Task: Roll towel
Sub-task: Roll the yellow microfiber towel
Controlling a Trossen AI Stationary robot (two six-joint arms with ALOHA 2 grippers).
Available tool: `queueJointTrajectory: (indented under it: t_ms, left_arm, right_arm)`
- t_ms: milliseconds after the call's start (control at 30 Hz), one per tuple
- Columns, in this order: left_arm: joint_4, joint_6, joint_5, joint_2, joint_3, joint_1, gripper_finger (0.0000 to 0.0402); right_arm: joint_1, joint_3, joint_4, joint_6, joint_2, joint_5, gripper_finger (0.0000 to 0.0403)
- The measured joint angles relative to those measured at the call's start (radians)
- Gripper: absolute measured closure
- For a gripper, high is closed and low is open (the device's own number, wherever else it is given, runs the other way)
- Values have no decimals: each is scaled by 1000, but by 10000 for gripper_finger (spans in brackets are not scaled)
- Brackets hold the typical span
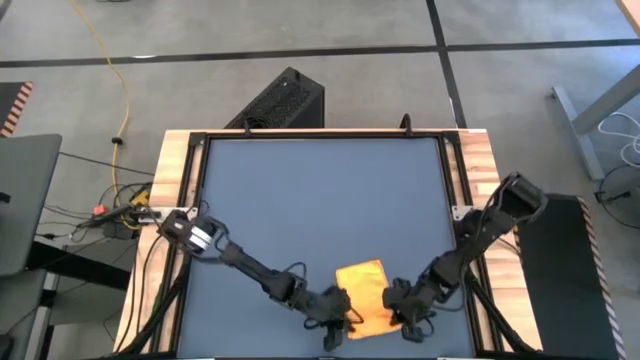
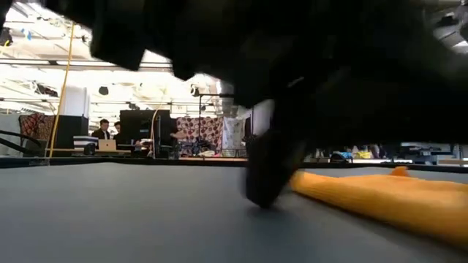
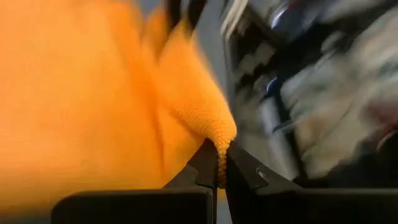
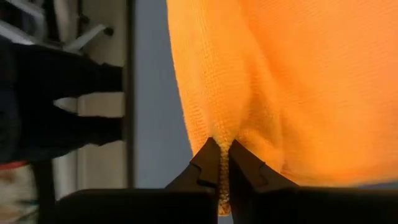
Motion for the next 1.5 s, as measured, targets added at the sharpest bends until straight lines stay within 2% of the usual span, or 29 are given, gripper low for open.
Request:
queueJointTrajectory:
  t_ms: [67, 133, 200, 300, 433, 567, 700, 833, 1067, 1167, 1333, 1500]
  left_arm:
    - [123, -64, -68, 36, 8, -20, 401]
    - [132, -80, -138, 48, 23, -41, 401]
    - [112, -78, -154, 46, 25, -53, 401]
    - [99, -87, -96, 40, 25, -54, 401]
    - [64, -122, 44, 39, 43, -52, 401]
    - [-76, -135, 150, 40, 102, -44, 401]
    - [-261, -144, 214, 43, 175, -27, 401]
    - [-393, -157, 298, 43, 211, -5, 401]
    - [-431, -172, 331, 47, 210, -1, 401]
    - [-439, -175, 321, 47, 210, -7, 401]
    - [-482, -190, 300, 47, 210, -10, 401]
    - [-491, -202, 279, 47, 210, -10, 401]
  right_arm:
    - [18, -2, 55, 34, 35, -6, 373]
    - [38, 1, 85, 65, 54, -8, 373]
    - [51, 0, 95, 83, 65, -8, 370]
    - [60, 1, 96, 88, 70, -1, 367]
    - [59, 1, 94, 74, 61, 12, 367]
    - [59, 1, 102, 38, 49, 13, 366]
    - [54, 0, 98, -45, 30, 9, 357]
    - [44, 0, 94, -168, 4, 8, 336]
    - [47, -3, -27, -428, -76, 0, 265]
    - [55, -3, -100, -534, -107, 53, 227]
    - [145, -2, 15, -828, -109, 129, 177]
    - [276, 9, 101, -1084, -45, 439, 169]
